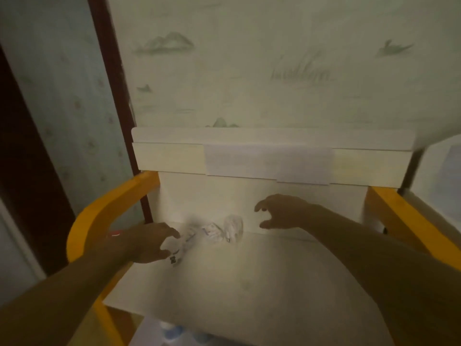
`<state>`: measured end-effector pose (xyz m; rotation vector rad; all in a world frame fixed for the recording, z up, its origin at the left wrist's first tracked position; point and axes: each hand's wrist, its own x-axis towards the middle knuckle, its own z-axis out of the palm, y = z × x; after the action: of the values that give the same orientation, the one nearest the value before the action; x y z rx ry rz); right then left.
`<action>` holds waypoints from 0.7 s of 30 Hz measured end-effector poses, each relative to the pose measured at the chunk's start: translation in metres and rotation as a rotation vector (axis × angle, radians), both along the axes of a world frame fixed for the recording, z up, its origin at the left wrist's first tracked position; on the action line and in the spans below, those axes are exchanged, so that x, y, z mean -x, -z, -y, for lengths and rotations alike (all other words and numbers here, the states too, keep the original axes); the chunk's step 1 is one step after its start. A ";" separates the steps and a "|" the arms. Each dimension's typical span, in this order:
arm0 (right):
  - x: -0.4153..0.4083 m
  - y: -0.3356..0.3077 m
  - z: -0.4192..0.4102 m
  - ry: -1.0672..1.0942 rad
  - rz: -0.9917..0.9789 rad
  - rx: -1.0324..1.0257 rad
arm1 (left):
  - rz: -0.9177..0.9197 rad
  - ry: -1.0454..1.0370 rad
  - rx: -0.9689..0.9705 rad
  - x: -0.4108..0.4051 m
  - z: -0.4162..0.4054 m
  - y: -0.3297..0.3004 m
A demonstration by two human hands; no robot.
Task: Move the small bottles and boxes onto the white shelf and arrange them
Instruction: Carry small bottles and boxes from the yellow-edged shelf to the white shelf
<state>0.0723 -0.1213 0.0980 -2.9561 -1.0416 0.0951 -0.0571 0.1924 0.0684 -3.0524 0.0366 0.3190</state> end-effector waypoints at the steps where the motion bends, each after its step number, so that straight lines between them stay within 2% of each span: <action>1: -0.009 0.004 -0.013 -0.014 0.002 -0.015 | 0.005 -0.010 -0.008 -0.003 -0.008 0.007; 5: -0.046 0.037 -0.065 -0.062 -0.065 -0.067 | 0.028 -0.004 -0.054 -0.026 -0.034 0.024; 9: -0.082 0.070 -0.103 -0.076 -0.191 -0.114 | -0.087 -0.022 -0.029 -0.064 -0.046 0.040; 15: -0.121 0.099 -0.123 -0.031 -0.236 -0.073 | -0.222 -0.044 0.015 -0.103 -0.045 0.071; 21: -0.129 0.112 -0.137 -0.028 -0.230 -0.035 | -0.297 -0.022 0.089 -0.116 -0.053 0.068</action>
<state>0.2010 0.0157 -0.0142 -2.8145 -1.0409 0.4025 0.0592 0.2451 0.0006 -3.0636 0.0336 0.7897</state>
